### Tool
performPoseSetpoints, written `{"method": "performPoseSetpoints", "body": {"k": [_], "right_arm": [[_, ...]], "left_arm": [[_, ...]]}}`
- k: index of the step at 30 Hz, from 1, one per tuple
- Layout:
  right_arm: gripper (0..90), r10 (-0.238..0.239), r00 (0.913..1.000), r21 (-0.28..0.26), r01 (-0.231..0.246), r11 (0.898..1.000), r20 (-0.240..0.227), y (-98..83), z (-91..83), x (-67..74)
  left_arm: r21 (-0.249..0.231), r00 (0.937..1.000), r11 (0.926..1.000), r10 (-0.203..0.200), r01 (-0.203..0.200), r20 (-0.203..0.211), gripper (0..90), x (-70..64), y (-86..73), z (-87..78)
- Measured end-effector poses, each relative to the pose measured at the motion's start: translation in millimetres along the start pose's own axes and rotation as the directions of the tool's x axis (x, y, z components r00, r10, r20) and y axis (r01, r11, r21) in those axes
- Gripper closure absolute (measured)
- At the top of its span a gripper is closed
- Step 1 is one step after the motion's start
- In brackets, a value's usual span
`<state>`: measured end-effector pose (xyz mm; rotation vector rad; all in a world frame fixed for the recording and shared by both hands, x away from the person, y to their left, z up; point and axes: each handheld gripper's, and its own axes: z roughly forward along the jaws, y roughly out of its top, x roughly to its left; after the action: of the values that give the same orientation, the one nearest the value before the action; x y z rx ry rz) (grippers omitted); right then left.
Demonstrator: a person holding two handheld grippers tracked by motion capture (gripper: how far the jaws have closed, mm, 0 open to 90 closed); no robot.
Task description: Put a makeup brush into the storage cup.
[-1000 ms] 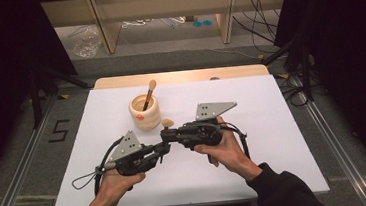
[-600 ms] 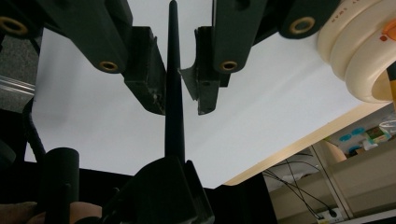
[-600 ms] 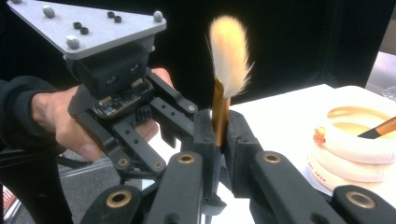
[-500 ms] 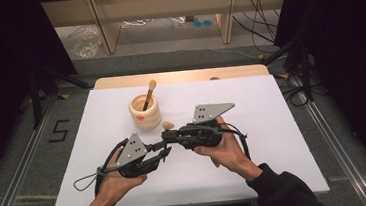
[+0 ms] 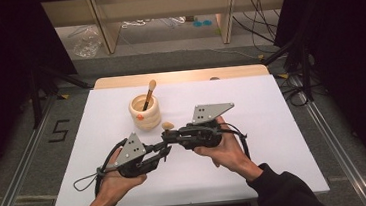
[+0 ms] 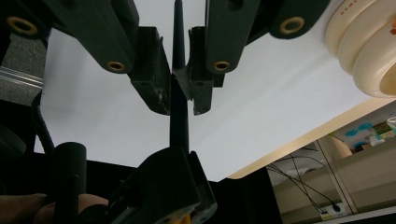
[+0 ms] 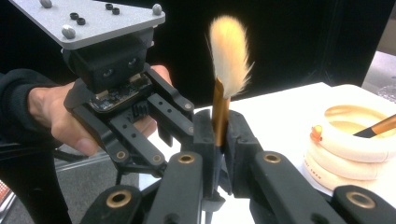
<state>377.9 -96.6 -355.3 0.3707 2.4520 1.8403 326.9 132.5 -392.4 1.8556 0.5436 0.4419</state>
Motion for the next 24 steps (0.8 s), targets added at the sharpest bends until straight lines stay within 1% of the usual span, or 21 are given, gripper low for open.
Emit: {"method": "performPoseSetpoints", "body": {"k": [5, 10, 11, 14, 17, 18, 19, 20, 21, 23, 24], "right_arm": [[85.0, 0.001, 1.0000, 0.000, -0.001, 1.000, 0.001, 0.1, 0.1, -0.1], [85.0, -0.002, 1.0000, -0.006, 0.002, 1.000, 0.002, 0.3, 0.1, 0.4], [85.0, 0.001, 1.0000, -0.006, -0.001, 1.000, 0.003, 0.3, 0.0, 0.6], [84.9, -0.002, 1.0000, -0.012, 0.002, 1.000, 0.000, 0.5, 0.3, 0.6], [84.6, -0.003, 1.0000, -0.014, 0.003, 1.000, 0.000, 0.4, 0.6, 0.6], [83.2, -0.002, 1.0000, -0.015, 0.002, 1.000, 0.002, 0.6, 0.4, 0.7], [78.2, -0.005, 1.0000, -0.012, 0.005, 1.000, 0.007, 0.8, 0.3, 1.2], [72.9, -0.022, 0.9993, -0.010, 0.022, 1.000, 0.030, 1.1, 1.1, 1.5], [67.6, -0.028, 0.9987, 0.000, 0.028, 1.000, 0.042, 1.7, 1.0, 2.3], [57.1, -0.016, 0.9985, 0.011, 0.015, 1.000, 0.052, 2.3, 1.4, 3.7], [53.1, -0.024, 0.9973, 0.015, 0.023, 1.000, 0.069, 2.6, 1.3, 3.9]], "left_arm": [[-0.007, 0.9999, 0.9999, -0.011, 0.011, 0.007, 82.4, 0.4, 0.1, -0.4], [-0.010, 0.9996, 0.9997, -0.024, 0.024, 0.014, 83.2, 1.3, 0.1, -0.6], [-0.012, 0.9993, 0.9994, -0.034, 0.034, 0.015, 83.4, 1.5, 0.0, -0.7], [-0.018, 0.9989, 0.9990, -0.040, 0.041, 0.023, 83.6, 2.4, -0.1, -0.5], [-0.030, 0.9973, 0.9972, -0.067, 0.068, 0.029, 83.9, 3.2, -0.9, -0.6], [-0.033, 0.9973, 0.9971, -0.067, 0.068, 0.027, 83.9, 3.5, -0.9, -0.7], [-0.030, 0.9974, 0.9972, -0.069, 0.069, 0.020, 83.9, 4.6, -1.0, -1.2], [-0.033, 0.9974, 0.9970, -0.069, 0.069, 0.021, 83.9, 6.4, -0.9, -1.7], [-0.039, 0.9962, 0.9955, -0.086, 0.086, 0.013, 83.9, 6.9, -1.2, -2.1], [-0.044, 0.9958, 0.9948, -0.092, 0.092, 0.000, 83.9, 10.4, -1.6, -3.9], [-0.046, 0.9945, 0.9935, -0.104, 0.104, -0.010, 84.0, 11.4, -1.9, -5.0]]}}
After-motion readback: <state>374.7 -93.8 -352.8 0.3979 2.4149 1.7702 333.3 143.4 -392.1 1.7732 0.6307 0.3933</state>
